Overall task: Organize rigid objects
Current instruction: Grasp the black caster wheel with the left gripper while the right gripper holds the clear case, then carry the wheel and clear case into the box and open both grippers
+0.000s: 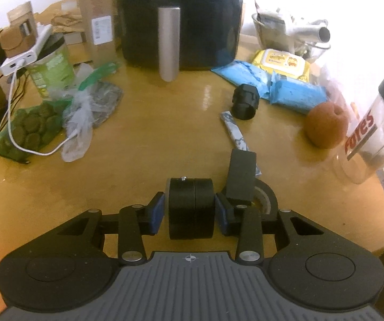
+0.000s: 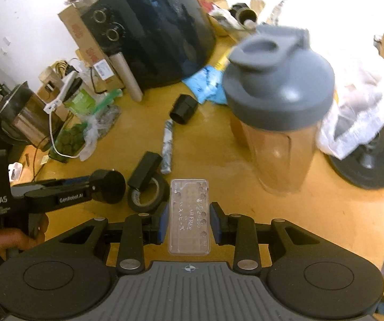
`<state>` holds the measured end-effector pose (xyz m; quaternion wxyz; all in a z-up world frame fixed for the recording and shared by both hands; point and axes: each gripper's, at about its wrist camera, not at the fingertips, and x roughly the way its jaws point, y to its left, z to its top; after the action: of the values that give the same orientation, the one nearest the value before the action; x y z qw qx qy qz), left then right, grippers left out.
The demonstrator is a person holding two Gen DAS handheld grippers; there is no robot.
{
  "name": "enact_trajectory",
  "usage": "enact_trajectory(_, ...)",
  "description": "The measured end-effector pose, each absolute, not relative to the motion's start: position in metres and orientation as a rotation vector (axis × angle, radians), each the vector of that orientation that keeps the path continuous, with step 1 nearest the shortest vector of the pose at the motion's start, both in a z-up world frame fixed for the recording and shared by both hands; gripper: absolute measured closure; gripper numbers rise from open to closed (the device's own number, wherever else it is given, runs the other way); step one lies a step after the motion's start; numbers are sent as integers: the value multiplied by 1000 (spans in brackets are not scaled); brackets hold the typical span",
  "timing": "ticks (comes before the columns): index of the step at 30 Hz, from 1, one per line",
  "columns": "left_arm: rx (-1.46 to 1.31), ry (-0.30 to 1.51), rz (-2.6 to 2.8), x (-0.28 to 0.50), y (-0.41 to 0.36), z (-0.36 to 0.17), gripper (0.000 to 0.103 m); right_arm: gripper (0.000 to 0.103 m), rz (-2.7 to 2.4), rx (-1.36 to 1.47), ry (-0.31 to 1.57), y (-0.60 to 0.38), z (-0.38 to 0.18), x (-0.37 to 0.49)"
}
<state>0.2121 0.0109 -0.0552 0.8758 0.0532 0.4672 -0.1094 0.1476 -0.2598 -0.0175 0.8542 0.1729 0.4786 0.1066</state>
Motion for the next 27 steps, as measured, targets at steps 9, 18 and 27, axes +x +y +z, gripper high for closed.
enact_trajectory(9, 77, 941, -217, 187, 22, -24, 64, 68, 270, 339, 994, -248, -12, 145)
enact_trajectory(18, 49, 887, -222, 154, 25, 9, 64, 68, 291, 321, 993, -247, -11, 130)
enact_trajectory(27, 22, 853, -237, 119, 23, 35, 64, 68, 314, 311, 981, -250, -7, 112)
